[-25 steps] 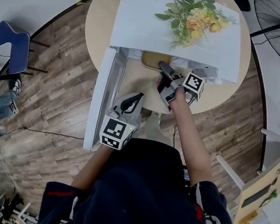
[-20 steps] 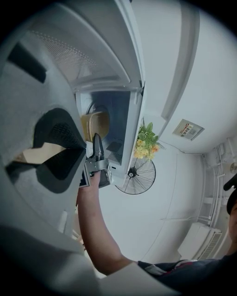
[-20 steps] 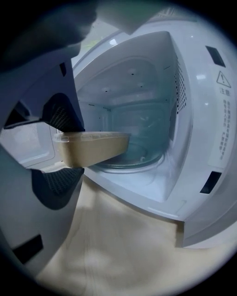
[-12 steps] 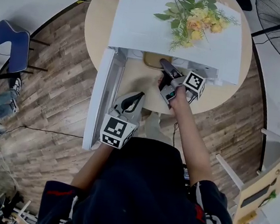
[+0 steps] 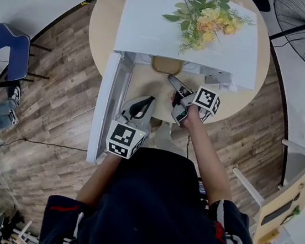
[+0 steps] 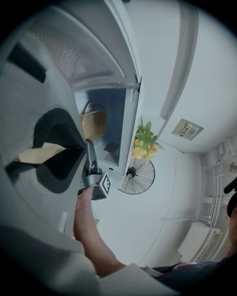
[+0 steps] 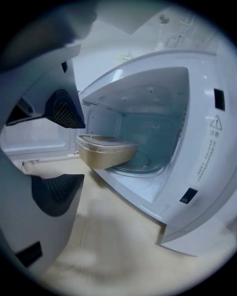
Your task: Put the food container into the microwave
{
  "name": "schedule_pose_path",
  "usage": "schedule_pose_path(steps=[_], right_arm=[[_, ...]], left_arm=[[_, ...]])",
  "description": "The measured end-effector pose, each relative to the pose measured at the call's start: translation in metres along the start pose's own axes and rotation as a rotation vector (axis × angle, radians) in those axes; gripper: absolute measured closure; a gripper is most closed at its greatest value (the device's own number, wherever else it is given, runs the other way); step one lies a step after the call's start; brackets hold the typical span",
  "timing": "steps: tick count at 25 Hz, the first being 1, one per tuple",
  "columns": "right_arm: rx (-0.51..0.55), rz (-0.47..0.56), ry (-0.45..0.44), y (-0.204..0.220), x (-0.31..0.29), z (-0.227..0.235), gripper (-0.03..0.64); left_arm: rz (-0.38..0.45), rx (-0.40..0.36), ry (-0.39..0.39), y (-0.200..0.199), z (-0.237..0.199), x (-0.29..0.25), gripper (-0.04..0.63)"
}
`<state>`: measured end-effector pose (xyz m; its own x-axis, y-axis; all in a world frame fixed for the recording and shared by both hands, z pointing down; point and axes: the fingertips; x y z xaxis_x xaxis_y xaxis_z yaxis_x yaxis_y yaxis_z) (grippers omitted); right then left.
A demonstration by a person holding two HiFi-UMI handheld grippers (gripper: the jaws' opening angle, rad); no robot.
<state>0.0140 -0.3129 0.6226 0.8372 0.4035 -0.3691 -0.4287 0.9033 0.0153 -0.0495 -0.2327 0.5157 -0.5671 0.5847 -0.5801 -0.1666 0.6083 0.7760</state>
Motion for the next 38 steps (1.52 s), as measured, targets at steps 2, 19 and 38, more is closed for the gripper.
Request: schedule_pose_path(steps=[2,19,38], right_arm=[[0.088,-0.007,0.054,0.006,0.004,-0.002,0.339],[0.622,-0.053,0.340,0.011,-0.009,-0.028,0.594],[0.631,-0.026,0.402,-0.024,-0.026,-0.020,0.597]], left_arm=[[0.003,-0.005,0.000,-0.002,0.002,0.001,0.580],[0.015,-0.010,-0.008,-0.005,0.009,0.008,0.580],[0.006,0.027,-0.001,-0.003,0.003,0.007,0.580]])
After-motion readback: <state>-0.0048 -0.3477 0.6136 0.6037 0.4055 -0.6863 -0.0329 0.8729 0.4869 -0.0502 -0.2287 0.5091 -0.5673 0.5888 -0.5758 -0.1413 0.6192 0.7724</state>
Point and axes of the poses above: the fingertips, and each gripper's own axes: x backward along the fingers, z to its right, y out of its underside, and after that the axes turned 10 degrees about -z, right-handed
